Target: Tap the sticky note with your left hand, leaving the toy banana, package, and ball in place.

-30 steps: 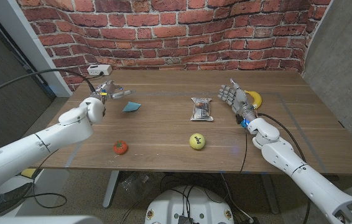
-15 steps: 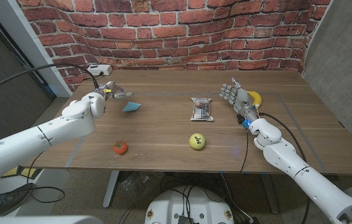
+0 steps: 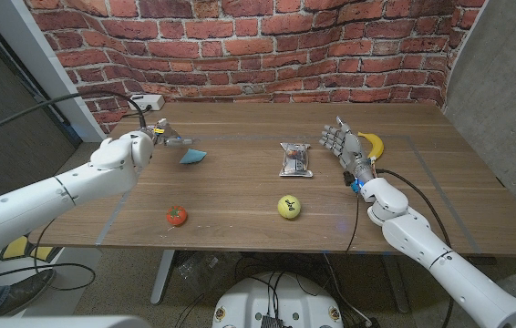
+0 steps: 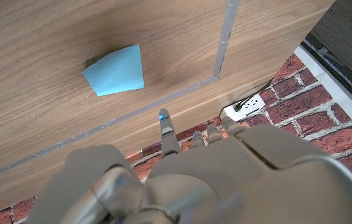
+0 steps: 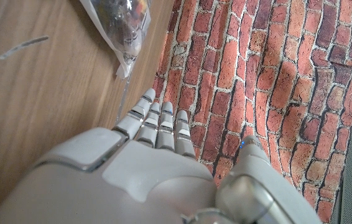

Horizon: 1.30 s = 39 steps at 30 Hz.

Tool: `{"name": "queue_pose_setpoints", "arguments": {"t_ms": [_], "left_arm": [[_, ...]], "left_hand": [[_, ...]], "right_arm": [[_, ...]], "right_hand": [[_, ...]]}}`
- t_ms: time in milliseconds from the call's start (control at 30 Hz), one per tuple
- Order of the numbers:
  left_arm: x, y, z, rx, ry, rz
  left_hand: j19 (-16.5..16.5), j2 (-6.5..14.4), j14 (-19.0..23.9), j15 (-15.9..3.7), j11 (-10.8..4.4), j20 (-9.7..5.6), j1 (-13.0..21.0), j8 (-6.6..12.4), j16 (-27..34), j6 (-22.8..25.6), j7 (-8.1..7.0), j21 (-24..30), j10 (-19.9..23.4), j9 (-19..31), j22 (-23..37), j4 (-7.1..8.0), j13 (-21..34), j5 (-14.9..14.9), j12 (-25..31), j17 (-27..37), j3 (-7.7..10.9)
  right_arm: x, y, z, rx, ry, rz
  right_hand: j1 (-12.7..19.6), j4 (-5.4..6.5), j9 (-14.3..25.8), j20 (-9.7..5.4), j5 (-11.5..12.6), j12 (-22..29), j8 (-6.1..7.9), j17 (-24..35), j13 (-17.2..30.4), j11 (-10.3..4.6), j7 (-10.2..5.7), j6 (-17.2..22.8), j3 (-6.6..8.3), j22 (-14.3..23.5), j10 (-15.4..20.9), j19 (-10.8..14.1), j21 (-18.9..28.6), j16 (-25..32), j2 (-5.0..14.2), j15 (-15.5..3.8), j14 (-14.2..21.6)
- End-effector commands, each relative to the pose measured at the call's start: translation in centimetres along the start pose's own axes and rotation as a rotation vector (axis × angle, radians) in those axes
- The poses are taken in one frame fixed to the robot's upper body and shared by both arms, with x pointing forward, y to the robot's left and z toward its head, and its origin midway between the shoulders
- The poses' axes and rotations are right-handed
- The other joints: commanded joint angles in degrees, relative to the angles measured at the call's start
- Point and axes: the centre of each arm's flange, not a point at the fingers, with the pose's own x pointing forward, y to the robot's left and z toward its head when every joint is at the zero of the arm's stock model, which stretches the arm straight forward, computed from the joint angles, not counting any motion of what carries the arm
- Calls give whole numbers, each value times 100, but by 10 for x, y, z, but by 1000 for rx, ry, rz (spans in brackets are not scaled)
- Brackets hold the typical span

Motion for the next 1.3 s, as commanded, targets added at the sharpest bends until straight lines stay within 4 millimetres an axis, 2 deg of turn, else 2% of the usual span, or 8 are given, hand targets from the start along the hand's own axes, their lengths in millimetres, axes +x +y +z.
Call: {"name": "queue_pose_setpoints", "arguments": {"t_ms": [33,233,467,1000,1300], "left_arm": [[1,1,11,80,-2,-11],[-3,7,16,115,-2,-10],[-3,8,20,142,6,-7],[-1,-22,41,159,-17,50],[1,-34,48,175,-21,23]], "left_hand": [[-194,-26,-543,-48,-65,-19,12,34,41,143,11,40,-134,12,9,3,16,37,60,30,-62],[-231,-18,-579,-74,-129,-24,3,49,45,216,6,44,-128,12,10,5,15,42,80,31,-68],[-235,-13,-565,-66,-78,-27,-7,47,64,249,38,60,-89,12,12,7,14,47,108,30,-74],[-293,-11,-635,-87,-128,-33,-78,-153,76,-299,-65,94,-324,18,17,25,17,55,68,35,-106],[-351,-5,-713,-102,-184,-62,-112,-107,60,-254,-60,86,-404,20,19,36,18,57,62,37,-113]], "right_arm": [[1,8,0,-4,3,10],[5,10,1,-8,3,24],[4,9,1,-6,5,23],[-4,3,5,-19,13,27],[-6,3,8,-29,19,37]], "right_hand": [[-1,-14,18,9,14,18,30,18,9,-14,-30,23,16,23,36,-45,-16,16,54,0,10],[-6,-13,18,15,14,16,30,18,9,-13,-24,27,14,23,34,-58,-27,14,56,-4,2],[-10,-14,18,19,14,16,25,17,9,-15,-32,21,13,24,37,-65,-36,18,58,-1,11],[-14,-18,18,19,15,17,24,15,9,-11,-39,28,11,25,43,-64,-48,17,60,-7,6],[-19,-19,18,25,15,17,22,14,9,-14,-38,27,8,25,45,-68,-58,18,59,-1,9]]}}
